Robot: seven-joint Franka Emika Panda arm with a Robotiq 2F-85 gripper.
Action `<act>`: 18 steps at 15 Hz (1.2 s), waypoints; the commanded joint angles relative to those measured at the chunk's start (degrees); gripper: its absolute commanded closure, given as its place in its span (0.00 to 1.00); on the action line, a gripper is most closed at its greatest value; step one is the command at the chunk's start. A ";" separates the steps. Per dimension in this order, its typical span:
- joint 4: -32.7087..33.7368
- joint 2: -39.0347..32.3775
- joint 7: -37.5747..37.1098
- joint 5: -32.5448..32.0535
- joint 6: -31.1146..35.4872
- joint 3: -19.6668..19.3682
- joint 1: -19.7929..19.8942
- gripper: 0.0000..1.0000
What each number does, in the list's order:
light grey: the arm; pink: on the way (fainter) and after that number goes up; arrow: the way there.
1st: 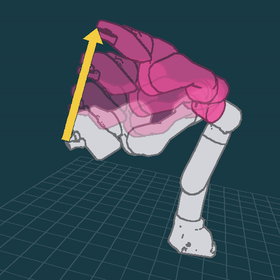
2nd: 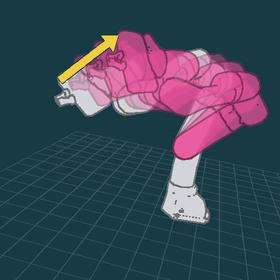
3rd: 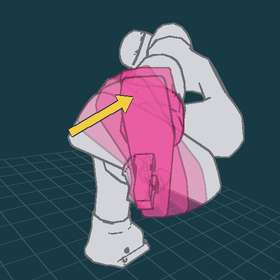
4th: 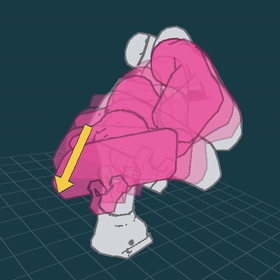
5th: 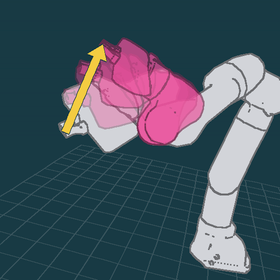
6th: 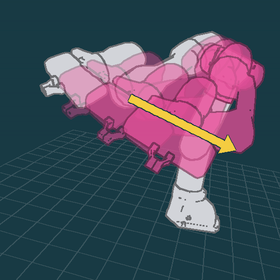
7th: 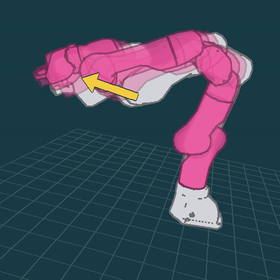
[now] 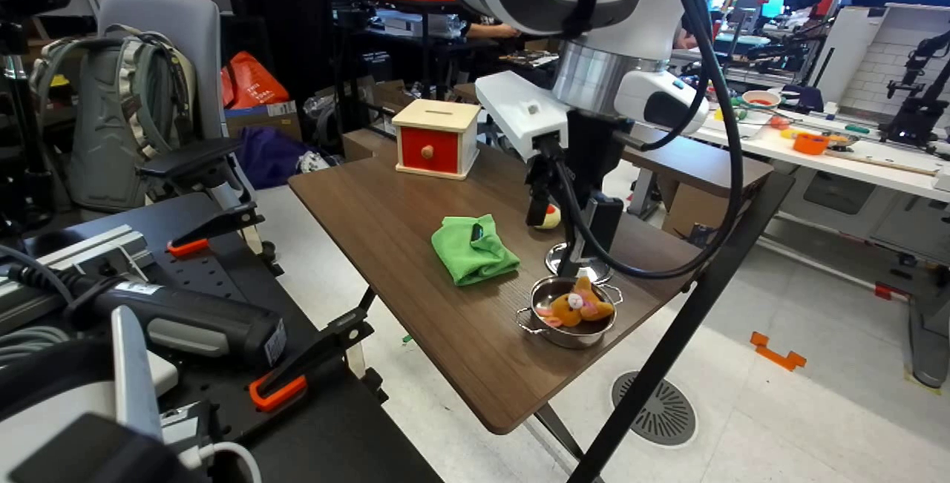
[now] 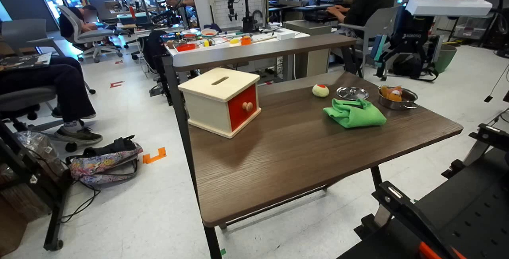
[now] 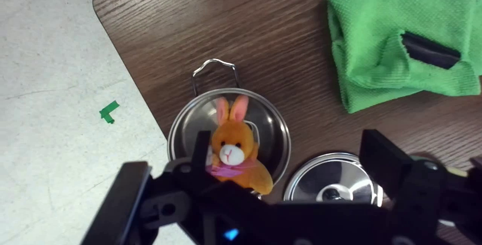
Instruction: Remove the teddy bear from the silver pot
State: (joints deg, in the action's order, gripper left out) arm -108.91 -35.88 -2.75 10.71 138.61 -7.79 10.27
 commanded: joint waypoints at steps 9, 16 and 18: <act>4.94 -5.72 -0.54 1.20 2.74 0.77 4.30 0.00; 8.05 -9.43 -1.04 0.15 3.43 1.04 3.60 0.51; 9.14 -10.37 -1.21 0.13 3.19 1.12 3.61 0.66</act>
State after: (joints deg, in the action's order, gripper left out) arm -102.14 -44.32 -3.22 10.75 140.82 -7.03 13.79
